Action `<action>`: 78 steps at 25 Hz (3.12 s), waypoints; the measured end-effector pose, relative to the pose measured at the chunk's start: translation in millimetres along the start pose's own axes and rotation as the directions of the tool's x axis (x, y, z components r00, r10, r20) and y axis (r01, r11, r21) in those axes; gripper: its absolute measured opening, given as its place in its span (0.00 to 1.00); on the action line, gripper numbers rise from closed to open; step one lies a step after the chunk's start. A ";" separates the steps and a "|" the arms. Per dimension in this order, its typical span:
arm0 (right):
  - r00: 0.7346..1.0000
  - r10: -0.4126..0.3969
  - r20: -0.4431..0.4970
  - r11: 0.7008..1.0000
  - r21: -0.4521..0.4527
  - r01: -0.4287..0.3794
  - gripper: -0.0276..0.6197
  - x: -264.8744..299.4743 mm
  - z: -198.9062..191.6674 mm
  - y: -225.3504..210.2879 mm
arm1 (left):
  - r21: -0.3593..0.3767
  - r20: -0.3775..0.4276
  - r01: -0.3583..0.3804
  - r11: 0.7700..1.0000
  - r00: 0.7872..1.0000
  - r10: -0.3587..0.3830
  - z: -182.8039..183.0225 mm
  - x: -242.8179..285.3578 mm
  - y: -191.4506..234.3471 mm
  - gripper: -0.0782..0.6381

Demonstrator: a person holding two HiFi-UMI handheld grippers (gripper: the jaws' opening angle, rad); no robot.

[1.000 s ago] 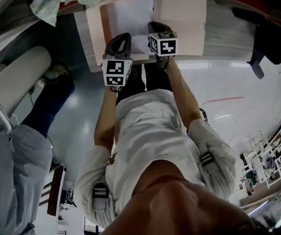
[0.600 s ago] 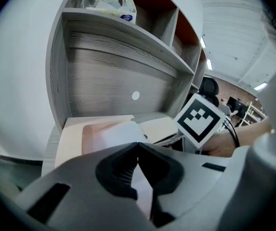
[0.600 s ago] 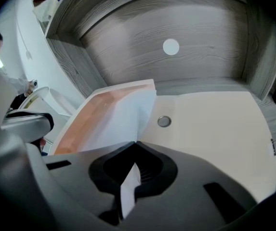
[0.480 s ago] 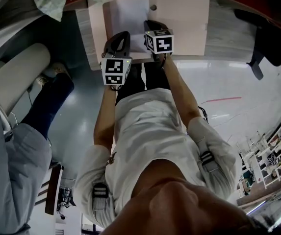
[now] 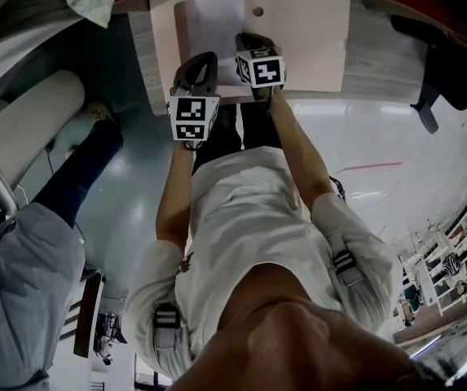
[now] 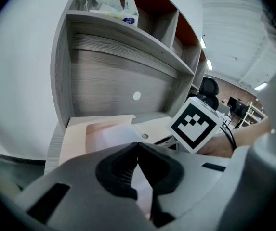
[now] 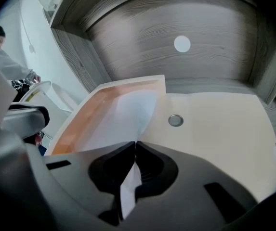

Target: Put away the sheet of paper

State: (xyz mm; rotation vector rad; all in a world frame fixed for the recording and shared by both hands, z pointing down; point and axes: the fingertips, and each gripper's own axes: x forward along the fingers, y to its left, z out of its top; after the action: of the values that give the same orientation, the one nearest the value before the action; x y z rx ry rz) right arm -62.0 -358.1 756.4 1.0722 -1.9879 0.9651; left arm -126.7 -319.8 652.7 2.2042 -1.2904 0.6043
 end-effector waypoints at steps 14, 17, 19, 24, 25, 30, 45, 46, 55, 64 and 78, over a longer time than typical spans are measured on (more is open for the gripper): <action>1.000 0.014 0.020 0.997 -0.081 -0.013 0.32 -7.7 -7.8 4.4 | 0.012 0.006 0.007 1.000 1.000 -0.007 -1.1 -4.6 -2.0 0.14; 1.000 0.002 0.026 0.994 -0.106 0.001 0.35 -11.4 -10.6 4.5 | 0.012 0.010 0.008 1.000 1.000 -0.009 -2.6 -5.6 -3.3 0.14; 0.999 -0.005 0.035 0.994 -0.112 0.008 0.36 -15.4 -11.0 3.9 | 0.015 0.010 0.011 1.000 1.000 -0.011 -2.3 -7.0 -4.9 0.14; 0.998 -0.011 0.069 0.993 -0.118 0.019 0.36 -31.3 -6.5 3.6 | 0.030 0.029 0.020 0.999 0.999 -0.020 4.6 -9.3 -8.7 0.14; 0.997 -0.010 0.080 0.992 -0.121 0.020 0.36 -35.6 -5.1 4.2 | 0.028 0.032 0.020 0.999 0.999 -0.021 5.4 -9.9 -9.7 0.14; 0.991 0.003 0.137 0.991 -0.133 0.016 0.35 -61.5 2.7 9.4 | 0.038 0.050 0.028 0.999 0.998 -0.029 13.0 -14.0 -16.6 0.14; 0.906 0.077 0.417 0.971 -0.239 0.027 0.23 -175.3 65.7 46.1 | 0.060 0.177 0.038 0.997 0.983 -0.048 74.5 -56.6 -18.9 0.14; 0.898 0.080 0.433 0.968 -0.247 0.032 0.23 -183.0 70.5 49.0 | 0.068 0.188 0.038 0.997 0.981 -0.050 80.4 -60.8 -19.4 0.14; 0.825 0.110 0.554 0.950 -0.303 0.077 0.15 -244.1 100.8 75.4 | 0.147 0.286 0.046 0.988 0.954 -0.087 129.1 -101.4 -29.6 0.14; 0.754 0.143 0.641 0.937 -0.334 0.106 0.08 -288.3 120.4 90.5 | 0.200 0.363 0.035 0.979 0.926 -0.107 163.4 -134.4 -37.2 0.14; 0.729 0.165 0.664 0.933 -0.344 0.102 0.07 -303.9 129.7 103.0 | 0.212 0.404 0.019 0.977 0.909 -0.105 176.4 -153.0 -34.1 0.14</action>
State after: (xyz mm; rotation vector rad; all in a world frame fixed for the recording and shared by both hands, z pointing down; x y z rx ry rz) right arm -46.6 -312.3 413.7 1.2954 -2.6482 0.1590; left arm -144.4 -315.5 417.4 2.6355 -1.4038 0.2551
